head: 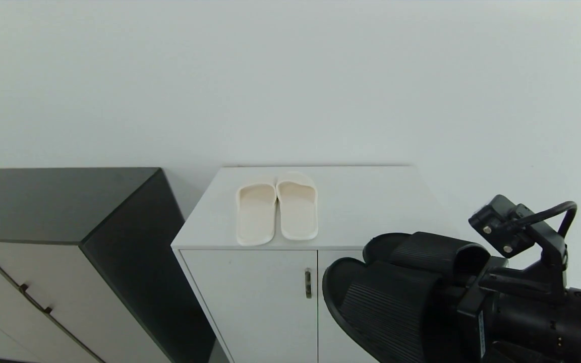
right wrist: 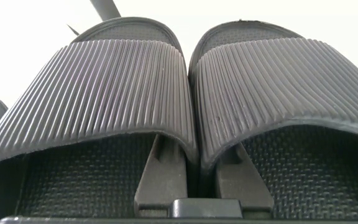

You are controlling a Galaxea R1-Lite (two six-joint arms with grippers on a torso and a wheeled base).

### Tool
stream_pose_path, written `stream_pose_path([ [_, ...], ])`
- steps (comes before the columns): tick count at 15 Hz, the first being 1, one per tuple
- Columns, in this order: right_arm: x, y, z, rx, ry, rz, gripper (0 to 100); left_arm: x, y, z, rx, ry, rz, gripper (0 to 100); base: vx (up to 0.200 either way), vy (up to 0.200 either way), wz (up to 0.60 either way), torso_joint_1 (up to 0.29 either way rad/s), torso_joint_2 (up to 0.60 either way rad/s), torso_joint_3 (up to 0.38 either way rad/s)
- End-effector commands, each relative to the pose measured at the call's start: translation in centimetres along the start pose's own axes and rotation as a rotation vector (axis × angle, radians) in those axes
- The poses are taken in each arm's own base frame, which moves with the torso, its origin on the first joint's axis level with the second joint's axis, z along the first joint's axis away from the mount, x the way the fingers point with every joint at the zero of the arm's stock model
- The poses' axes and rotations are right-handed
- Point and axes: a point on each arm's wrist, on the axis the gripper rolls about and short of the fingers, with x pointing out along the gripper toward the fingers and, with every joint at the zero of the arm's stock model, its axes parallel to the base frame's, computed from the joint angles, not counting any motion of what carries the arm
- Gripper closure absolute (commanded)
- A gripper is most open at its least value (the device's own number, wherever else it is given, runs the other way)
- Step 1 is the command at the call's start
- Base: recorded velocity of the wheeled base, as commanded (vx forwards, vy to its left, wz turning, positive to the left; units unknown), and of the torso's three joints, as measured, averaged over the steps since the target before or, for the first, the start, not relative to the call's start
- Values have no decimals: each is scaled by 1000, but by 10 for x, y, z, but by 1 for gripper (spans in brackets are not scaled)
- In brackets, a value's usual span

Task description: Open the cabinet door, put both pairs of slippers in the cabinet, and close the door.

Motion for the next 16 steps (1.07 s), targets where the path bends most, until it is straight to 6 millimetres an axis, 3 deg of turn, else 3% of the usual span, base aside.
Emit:
stream_pose_path([
  [1,0,0,-1,0,3,-1,100,0,0,0,-1,0,1,100,0,0,0,-163,373,207],
  [16,-3,-1,0,2,-6,-7,100,0,0,0,1,0,2,100,0,0,0,-208,514,301],
])
